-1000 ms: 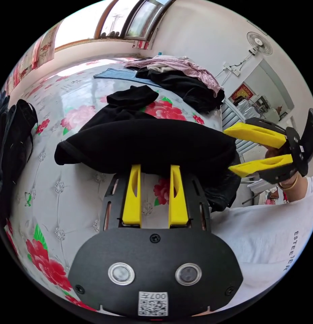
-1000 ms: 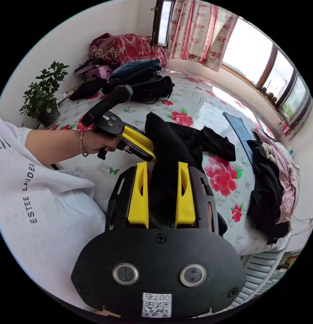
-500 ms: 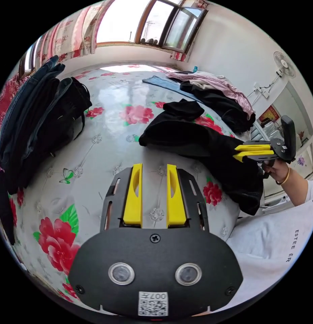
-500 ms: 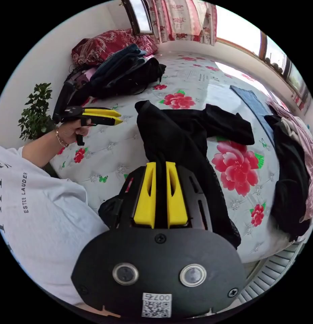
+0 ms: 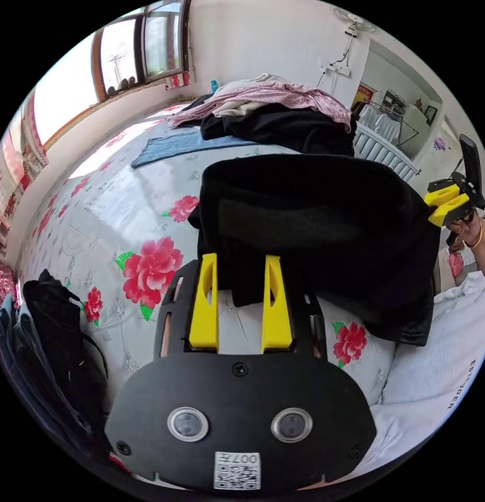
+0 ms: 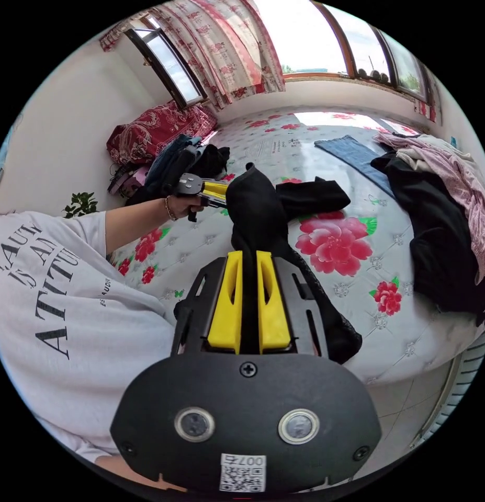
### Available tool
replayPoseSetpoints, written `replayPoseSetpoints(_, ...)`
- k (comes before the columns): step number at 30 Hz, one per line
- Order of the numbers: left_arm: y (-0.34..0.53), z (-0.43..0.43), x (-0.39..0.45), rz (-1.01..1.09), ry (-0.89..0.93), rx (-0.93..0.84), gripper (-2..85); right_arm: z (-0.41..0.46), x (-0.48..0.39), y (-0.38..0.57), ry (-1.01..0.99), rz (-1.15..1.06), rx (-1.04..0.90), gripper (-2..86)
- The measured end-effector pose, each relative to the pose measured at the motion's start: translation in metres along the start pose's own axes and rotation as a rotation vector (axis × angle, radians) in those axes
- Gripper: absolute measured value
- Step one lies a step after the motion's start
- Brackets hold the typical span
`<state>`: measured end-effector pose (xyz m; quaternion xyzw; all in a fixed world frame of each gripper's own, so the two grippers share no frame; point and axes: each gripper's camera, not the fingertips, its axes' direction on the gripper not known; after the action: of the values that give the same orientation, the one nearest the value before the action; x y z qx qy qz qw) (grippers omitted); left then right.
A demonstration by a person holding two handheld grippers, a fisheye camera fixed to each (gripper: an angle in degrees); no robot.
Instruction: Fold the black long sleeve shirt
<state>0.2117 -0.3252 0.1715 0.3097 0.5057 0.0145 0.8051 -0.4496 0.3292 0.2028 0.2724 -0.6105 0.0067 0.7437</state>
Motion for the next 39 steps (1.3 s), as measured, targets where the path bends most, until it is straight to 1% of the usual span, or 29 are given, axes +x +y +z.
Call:
replayPoseSetpoints(1,-0.006,0.004,0.004,0.016,-0.005,-0.019,3.0,0.001,-0.003,0.002,0.011,-0.010,-0.005,3.4)
replayPoseSetpoints(3,-0.008,0.005,0.007,0.014,-0.020,-0.013,1.2,-0.001,-0.005,0.005,0.020,-0.011,0.000,3.2)
replayPoseSetpoints(5,-0.003,0.002,0.002,-0.016,0.036,-0.001,0.7,-0.011,-0.006,0.007,0.047,0.003,0.047,2.9)
replayPoseSetpoints(6,0.002,-0.002,-0.007,-0.073,0.079,0.017,0.6,-0.020,-0.005,0.009,0.042,0.019,0.082,2.8)
replayPoseSetpoints(8,0.010,-0.011,-0.026,-0.169,0.123,0.057,1.3,-0.038,-0.004,0.011,0.018,0.050,0.165,2.5)
replayPoseSetpoints(10,0.012,-0.029,-0.049,-0.240,0.074,0.110,4.5,-0.065,-0.003,0.012,-0.039,0.058,0.281,2.1)
replayPoseSetpoints(13,-0.005,-0.046,-0.063,-0.183,0.079,0.150,9.6,-0.086,-0.007,0.013,-0.060,0.047,0.338,1.6)
replayPoseSetpoints(15,-0.024,-0.040,-0.062,-0.143,0.089,0.115,11.3,-0.090,-0.014,0.015,-0.039,0.030,0.337,1.4)
replayPoseSetpoints(17,-0.042,-0.021,-0.057,-0.111,0.130,0.044,10.9,-0.091,-0.022,0.021,-0.016,0.022,0.334,1.2)
replayPoseSetpoints(19,-0.056,0.010,-0.048,-0.112,0.190,-0.055,7.4,-0.094,-0.033,0.032,0.007,0.032,0.340,0.8)
replayPoseSetpoints(21,-0.059,0.026,-0.045,-0.153,0.273,-0.102,3.2,-0.097,-0.042,0.041,0.071,0.044,0.343,0.4)
replayPoseSetpoints(23,-0.051,0.023,-0.047,-0.226,0.287,-0.069,0.9,-0.110,-0.049,0.052,0.135,0.060,0.397,0.2)
replayPoseSetpoints(24,-0.041,0.012,-0.052,-0.283,0.303,-0.025,0.2,-0.124,-0.050,0.058,0.152,0.085,0.448,0.1)
replayPoseSetpoints(25,-0.028,-0.004,-0.060,-0.346,0.357,0.046,-0.1,-0.136,-0.048,0.065,0.156,0.111,0.493,0.0)
replayPoseSetpoints(26,-0.020,-0.013,-0.064,-0.382,0.383,0.086,-0.3,-0.139,-0.046,0.068,0.151,0.118,0.508,0.0)
replayPoseSetpoints(28,0.010,-0.060,-0.070,-0.465,0.445,0.247,-0.6,-0.137,-0.036,0.069,0.116,0.150,0.462,0.0)
replayPoseSetpoints(30,0.029,-0.100,-0.059,-0.462,0.428,0.336,-0.7,-0.121,-0.042,0.065,0.129,0.145,0.412,0.0)
replayPoseSetpoints(32,0.047,-0.137,-0.042,-0.437,0.392,0.396,-0.7,-0.103,-0.056,0.062,0.230,0.118,0.372,-0.1)
replayPoseSetpoints(33,0.063,-0.162,-0.032,-0.443,0.379,0.451,-0.8,-0.097,-0.063,0.062,0.312,0.127,0.377,0.0)
replayPoseSetpoints(36,0.107,-0.213,-0.013,-0.514,0.349,0.555,-0.8,-0.109,-0.065,0.067,0.300,0.132,0.452,0.1)
replayPoseSetpoints(37,0.125,-0.232,-0.008,-0.547,0.350,0.614,-0.9,-0.121,-0.062,0.072,0.329,0.159,0.492,0.3)
replayPoseSetpoints(39,0.145,-0.254,0.002,-0.567,0.352,0.653,-0.9,-0.136,-0.058,0.076,0.347,0.156,0.515,0.8)
